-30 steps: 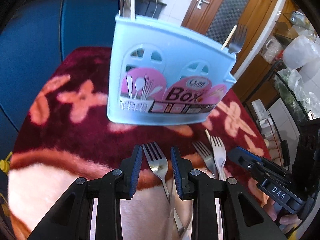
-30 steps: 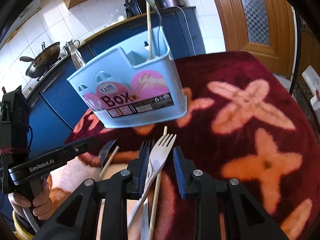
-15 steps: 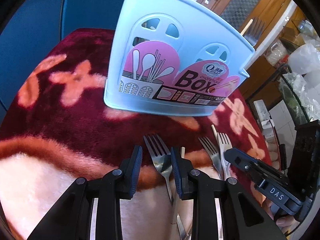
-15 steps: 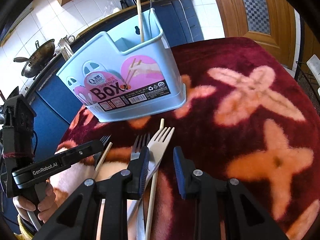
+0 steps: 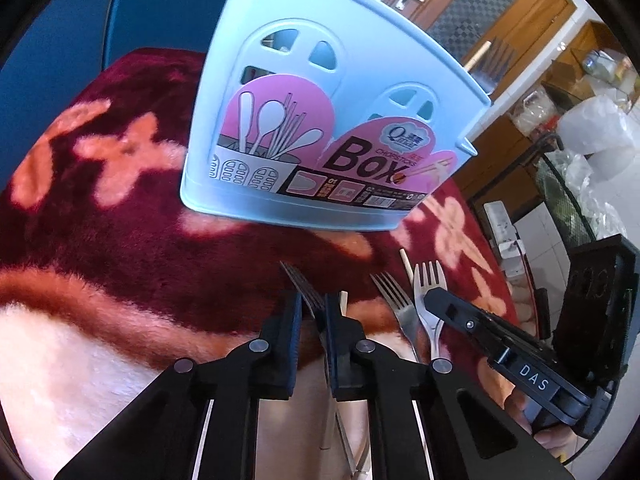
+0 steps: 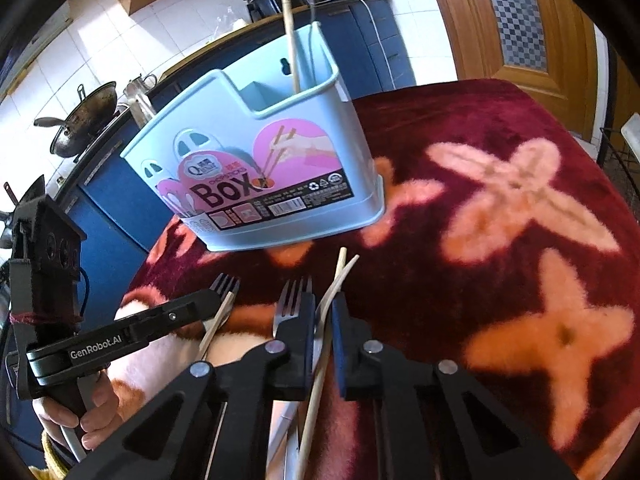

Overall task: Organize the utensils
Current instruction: 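Grasp a silver fork with the left tool while the right grasps a white plastic fork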

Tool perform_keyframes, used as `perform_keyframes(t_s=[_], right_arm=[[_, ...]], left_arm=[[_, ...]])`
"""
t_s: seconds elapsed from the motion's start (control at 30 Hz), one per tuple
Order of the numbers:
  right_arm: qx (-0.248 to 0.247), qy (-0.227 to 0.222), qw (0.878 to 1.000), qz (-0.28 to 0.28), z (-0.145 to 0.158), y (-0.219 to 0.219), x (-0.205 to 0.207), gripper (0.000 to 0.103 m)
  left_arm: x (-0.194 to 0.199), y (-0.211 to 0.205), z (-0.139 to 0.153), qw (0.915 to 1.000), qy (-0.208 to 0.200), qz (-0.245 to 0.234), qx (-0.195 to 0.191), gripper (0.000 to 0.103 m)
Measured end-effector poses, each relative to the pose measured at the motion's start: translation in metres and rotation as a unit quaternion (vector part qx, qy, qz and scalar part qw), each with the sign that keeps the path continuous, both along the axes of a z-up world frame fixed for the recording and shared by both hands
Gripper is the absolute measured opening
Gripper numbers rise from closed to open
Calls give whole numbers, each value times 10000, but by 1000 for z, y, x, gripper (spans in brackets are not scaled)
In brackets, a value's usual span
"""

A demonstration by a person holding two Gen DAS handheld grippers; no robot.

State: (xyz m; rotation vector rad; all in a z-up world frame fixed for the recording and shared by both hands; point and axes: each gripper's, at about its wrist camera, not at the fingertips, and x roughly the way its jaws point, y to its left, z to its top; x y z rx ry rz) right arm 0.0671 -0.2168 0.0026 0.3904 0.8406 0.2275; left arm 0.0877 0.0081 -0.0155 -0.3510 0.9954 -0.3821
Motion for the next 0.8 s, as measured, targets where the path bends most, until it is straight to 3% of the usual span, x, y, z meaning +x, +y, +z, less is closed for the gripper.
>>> perform_keyframes(t_s=[0.4,0.6,0.8], right_arm=[[10,77,9999,69,-3,2,9,8],[122,-308,9994,21,15,1,-7,6],[92,-840,9964,-8,41,4,-26,6]], left_arm=[[11,-4,-6,9998,80,0,-198,9],[-4,6,13,9986,-292,15,-447,7],[-23,11,48,9956,-873,107,-313,6]])
